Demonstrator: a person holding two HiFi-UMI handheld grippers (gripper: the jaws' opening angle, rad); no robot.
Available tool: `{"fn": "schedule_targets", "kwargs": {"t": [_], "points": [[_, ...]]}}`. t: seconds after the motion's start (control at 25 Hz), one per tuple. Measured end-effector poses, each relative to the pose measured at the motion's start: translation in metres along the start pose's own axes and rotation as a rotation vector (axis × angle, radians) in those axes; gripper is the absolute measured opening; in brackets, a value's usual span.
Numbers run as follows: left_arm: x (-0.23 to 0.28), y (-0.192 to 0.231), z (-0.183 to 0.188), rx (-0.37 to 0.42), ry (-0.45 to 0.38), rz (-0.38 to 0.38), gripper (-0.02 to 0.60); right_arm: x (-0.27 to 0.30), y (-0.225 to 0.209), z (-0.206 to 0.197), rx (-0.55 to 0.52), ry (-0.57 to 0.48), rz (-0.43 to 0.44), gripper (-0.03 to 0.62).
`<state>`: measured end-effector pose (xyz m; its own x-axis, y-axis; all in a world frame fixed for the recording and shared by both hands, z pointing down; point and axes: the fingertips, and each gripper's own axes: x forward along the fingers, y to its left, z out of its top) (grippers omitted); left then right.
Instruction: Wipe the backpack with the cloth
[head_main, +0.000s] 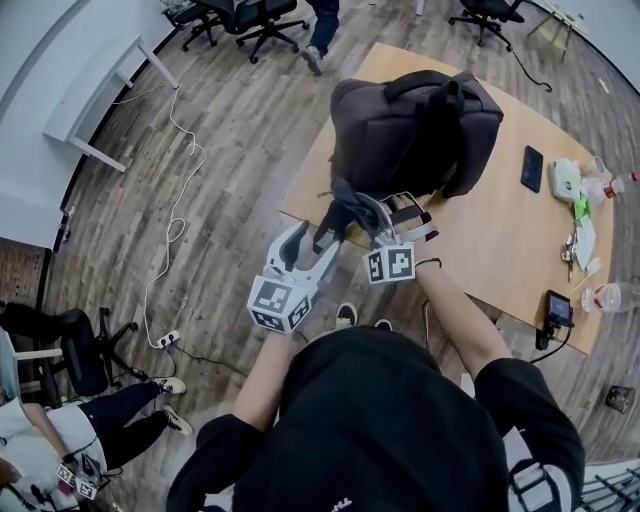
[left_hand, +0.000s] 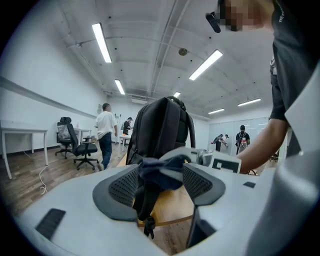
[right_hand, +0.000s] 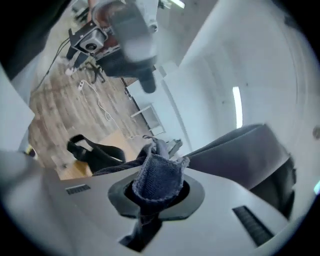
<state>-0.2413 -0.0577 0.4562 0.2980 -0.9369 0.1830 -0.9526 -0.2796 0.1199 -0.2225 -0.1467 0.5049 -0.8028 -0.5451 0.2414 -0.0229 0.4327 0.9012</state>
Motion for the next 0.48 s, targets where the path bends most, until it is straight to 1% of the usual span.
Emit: {"fn": "schedule_targets", "kwargs": {"t": [0.12,0.2,0.28,0.32,0.4,0.48], "points": [[0.001,-0.005,-0.001,0.001,-0.003,-0.011,0.293,-0.029,-0.065,0.019,-0.238,-0.086,-0.149,0.04],[0.003,-0.007,0.001,0.003,-0.01,-0.019,0.293,-0.051,-0.111,0.032,-0.33,-0.128,-0.25,0.04],[0.004,-0.009,0.003,0.006,-0.016,-0.031,0.293,-0.07,-0.162,0.04,-0.352,-0.135,-0.348,0.04],[0.005,-0.011,0.003,0.008,-0.018,-0.038,0.293,-0.077,-0.185,0.043,-0.355,-0.132,-0.381,0.04],[0.005,-0.015,0.003,0.013,-0.021,-0.05,0.293,-0.084,-0.222,0.046,-0.351,-0.123,-0.416,0.04],[0.006,-0.018,0.005,0.015,-0.023,-0.059,0.293,-0.084,-0.251,0.042,-0.308,-0.108,-0.433,0.04]]}}
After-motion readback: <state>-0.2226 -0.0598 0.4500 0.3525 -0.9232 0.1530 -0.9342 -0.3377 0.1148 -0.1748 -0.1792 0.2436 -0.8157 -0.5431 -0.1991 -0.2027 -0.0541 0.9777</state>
